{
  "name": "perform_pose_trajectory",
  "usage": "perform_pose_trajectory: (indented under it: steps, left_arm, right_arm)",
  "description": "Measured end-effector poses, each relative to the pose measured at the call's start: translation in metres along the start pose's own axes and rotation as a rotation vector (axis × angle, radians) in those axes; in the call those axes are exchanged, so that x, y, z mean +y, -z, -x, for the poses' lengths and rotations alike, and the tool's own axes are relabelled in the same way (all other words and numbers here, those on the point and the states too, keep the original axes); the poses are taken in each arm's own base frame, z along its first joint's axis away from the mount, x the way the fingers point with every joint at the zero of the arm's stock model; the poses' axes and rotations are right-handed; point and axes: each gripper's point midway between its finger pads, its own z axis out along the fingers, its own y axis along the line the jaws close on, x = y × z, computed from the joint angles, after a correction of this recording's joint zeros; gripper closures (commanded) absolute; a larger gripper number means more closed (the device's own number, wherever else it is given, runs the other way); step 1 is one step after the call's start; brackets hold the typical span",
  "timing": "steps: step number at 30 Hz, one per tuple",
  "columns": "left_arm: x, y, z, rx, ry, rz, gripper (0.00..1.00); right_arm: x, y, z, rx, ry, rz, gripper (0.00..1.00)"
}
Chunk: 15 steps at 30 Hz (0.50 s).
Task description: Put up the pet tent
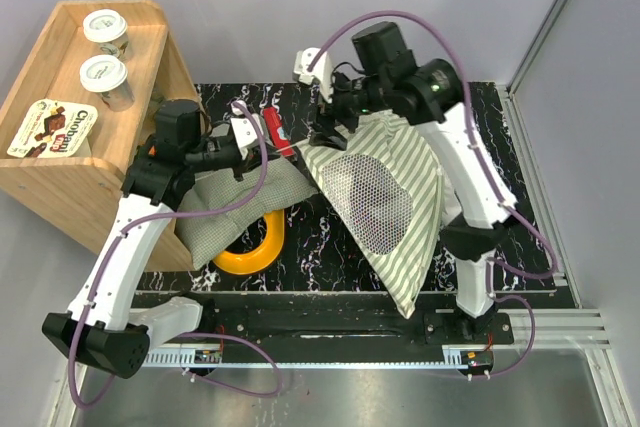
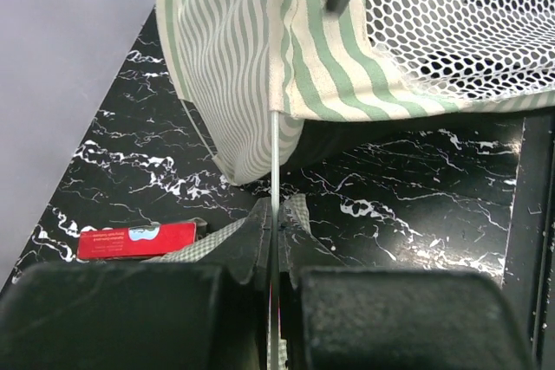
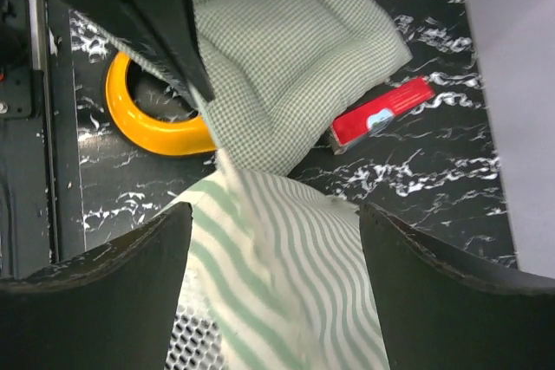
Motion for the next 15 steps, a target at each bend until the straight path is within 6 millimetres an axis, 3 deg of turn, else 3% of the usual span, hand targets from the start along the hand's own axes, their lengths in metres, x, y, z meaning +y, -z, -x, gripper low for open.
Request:
perform_pose_trajectory:
  steps: [5,9,12,15]
  left_arm:
    - [-0.008,-0.002,-0.005,0.018,-0.012,-0.031,1.0]
    - [-0.011,-0.004,-0.006,0.025,-0.016,-0.041,1.0]
    - [-0.012,-0.004,-0.007,0.027,-0.014,-0.045,1.0]
    - [-0.013,-0.005,-0.007,0.03,-0.001,-0.051,1.0]
  right_arm:
    - [0.001,-0.035,-0.031,0.078,-0.04,0.08,0.41]
    - [0.008,-0.038,-0.038,0.091,-0.052,0.12,0.57]
    - [0.015,-0.04,-0.047,0.114,-0.065,0.149,0.6]
    - [0.021,-0.044,-0.05,0.11,-0.07,0.187,0.69]
